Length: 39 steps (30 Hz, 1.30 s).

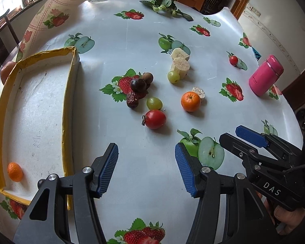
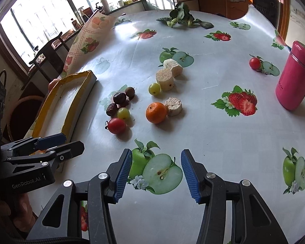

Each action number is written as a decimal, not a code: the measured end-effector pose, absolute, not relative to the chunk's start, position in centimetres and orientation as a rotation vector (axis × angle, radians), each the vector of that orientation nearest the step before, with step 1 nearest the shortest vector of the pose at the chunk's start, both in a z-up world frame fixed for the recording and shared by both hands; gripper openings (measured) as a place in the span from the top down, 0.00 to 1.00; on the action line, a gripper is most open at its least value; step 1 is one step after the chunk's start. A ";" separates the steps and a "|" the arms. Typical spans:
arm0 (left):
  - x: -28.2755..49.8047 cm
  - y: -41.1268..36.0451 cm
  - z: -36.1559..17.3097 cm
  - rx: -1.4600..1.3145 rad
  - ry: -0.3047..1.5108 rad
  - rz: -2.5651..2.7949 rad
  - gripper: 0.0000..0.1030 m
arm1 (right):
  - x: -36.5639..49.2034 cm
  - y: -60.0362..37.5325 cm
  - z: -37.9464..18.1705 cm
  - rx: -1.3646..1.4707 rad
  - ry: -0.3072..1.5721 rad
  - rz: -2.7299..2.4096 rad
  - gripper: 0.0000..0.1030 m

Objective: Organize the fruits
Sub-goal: 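Grasp the red tomato with the left gripper while the right gripper grasps another orange, then carry the tomato with the left gripper while the right gripper carries the orange to the tray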

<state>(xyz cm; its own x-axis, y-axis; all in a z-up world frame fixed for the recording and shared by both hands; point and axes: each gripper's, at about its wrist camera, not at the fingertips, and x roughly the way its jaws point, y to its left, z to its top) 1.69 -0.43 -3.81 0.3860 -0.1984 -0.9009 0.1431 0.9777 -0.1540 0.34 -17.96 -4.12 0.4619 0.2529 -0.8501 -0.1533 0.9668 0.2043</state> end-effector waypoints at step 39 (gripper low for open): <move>6.6 -2.5 -8.9 -0.042 1.210 -0.362 0.74 | 7.5 -18.1 -8.3 0.216 1.132 0.313 0.67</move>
<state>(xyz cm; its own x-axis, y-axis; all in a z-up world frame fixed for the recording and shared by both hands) 6.62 -2.54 -8.95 0.3031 -0.2957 -0.9059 0.2510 0.9419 -0.2234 7.53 -18.07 -8.26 0.3884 0.3518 -0.8517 -0.1352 0.9360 0.3250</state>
